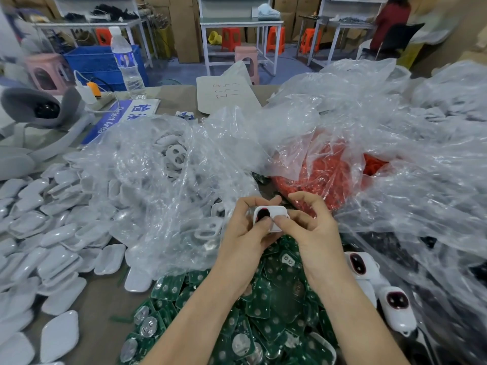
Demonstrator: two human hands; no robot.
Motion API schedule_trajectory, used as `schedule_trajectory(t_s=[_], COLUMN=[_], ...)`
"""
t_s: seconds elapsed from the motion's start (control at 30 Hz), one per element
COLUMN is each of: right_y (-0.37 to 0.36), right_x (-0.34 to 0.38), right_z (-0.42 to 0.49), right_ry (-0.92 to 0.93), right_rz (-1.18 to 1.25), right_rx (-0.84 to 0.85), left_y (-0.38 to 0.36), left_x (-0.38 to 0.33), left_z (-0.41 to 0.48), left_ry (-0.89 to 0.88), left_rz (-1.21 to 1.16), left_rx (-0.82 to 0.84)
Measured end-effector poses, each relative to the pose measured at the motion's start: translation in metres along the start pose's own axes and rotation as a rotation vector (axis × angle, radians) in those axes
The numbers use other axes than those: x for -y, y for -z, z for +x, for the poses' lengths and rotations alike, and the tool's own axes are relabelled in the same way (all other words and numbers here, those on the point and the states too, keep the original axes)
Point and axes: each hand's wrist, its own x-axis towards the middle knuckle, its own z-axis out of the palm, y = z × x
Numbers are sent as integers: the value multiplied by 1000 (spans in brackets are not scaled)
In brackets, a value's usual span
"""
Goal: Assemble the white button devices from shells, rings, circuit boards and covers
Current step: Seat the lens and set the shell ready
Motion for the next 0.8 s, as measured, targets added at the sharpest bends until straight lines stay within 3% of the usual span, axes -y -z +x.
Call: schedule_trajectory(t_s=[0.53, 0.8], right_y=[2, -2], right_x=[-2, -3], right_z=[1, -1], right_ry=[-51, 35], right_rz=[56, -174], right_rx=[-9, -21], left_y=[1, 4], left_x=[4, 7], left_z=[-1, -1], left_ry=[-8, -49], left_rz=[105, 259], left_rx=[45, 46])
